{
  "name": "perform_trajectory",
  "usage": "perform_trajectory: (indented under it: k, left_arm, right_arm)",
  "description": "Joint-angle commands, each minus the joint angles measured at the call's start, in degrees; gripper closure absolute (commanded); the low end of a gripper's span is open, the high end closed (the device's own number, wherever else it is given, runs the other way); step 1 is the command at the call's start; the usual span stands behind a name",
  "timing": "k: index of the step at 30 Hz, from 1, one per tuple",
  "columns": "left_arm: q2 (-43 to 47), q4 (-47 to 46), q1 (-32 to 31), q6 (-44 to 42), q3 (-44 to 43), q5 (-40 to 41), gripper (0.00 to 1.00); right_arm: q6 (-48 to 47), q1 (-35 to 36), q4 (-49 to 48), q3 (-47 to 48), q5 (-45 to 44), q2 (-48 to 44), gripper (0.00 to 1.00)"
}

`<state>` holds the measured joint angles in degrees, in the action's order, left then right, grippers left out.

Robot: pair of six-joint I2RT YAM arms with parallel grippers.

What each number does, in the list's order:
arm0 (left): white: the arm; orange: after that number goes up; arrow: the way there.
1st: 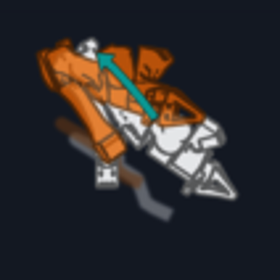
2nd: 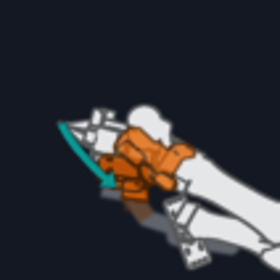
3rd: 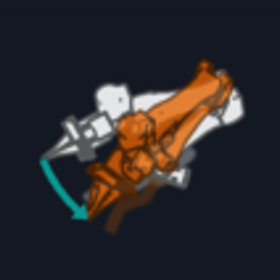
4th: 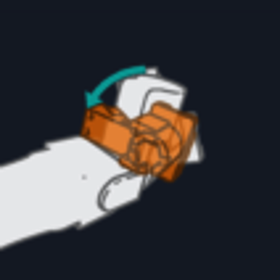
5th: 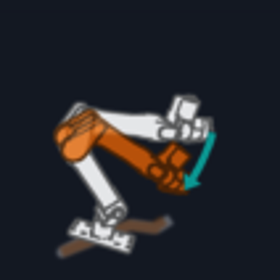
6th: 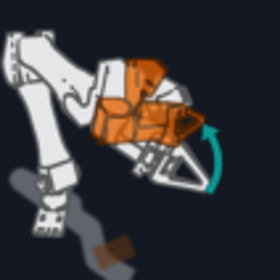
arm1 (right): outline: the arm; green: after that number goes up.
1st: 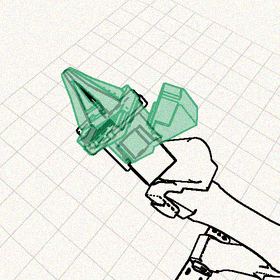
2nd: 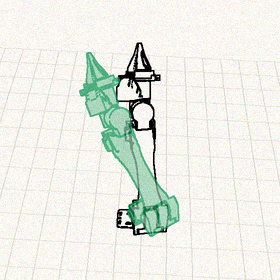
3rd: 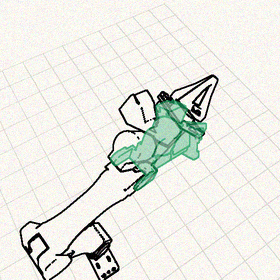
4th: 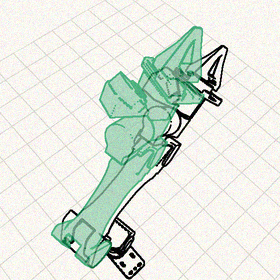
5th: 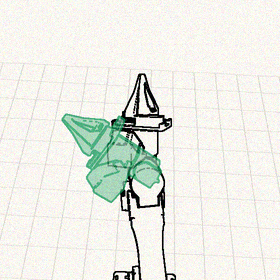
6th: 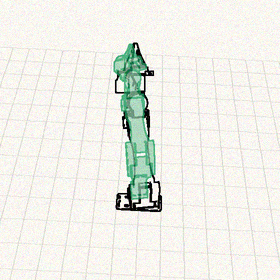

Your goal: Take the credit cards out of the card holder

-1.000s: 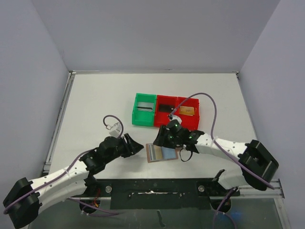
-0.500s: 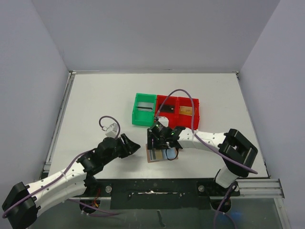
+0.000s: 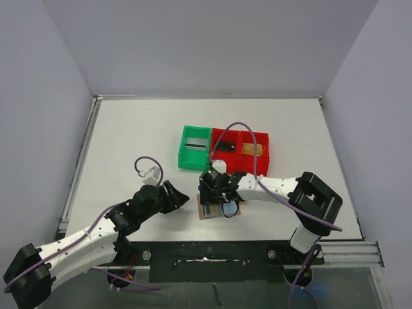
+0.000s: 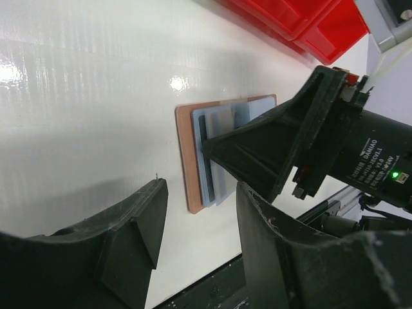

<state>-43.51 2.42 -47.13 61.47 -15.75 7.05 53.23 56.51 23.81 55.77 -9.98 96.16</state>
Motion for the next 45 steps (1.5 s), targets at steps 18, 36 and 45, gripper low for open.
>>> perform_trajectory:
  k: [18, 36, 45]
  left_arm:
    - [-17.3, -26.1, 0.2, -2.3, -1.6, -16.5, 0.55]
    - [-36.1, -42.5, -0.2, -3.0, -3.1, -24.0, 0.62]
    - [-39.6, -44.0, -0.2, -3.0, -4.6, -25.0, 0.82]
  right_arm:
    - [4.7, -8.3, -22.2, -17.8, 14.3, -9.0, 0.45]
    - [5.3, -9.8, -26.1, -19.7, 17.5, -10.1, 0.45]
    - [5.2, -10.3, -26.7, -19.9, 18.4, -11.1, 0.44]
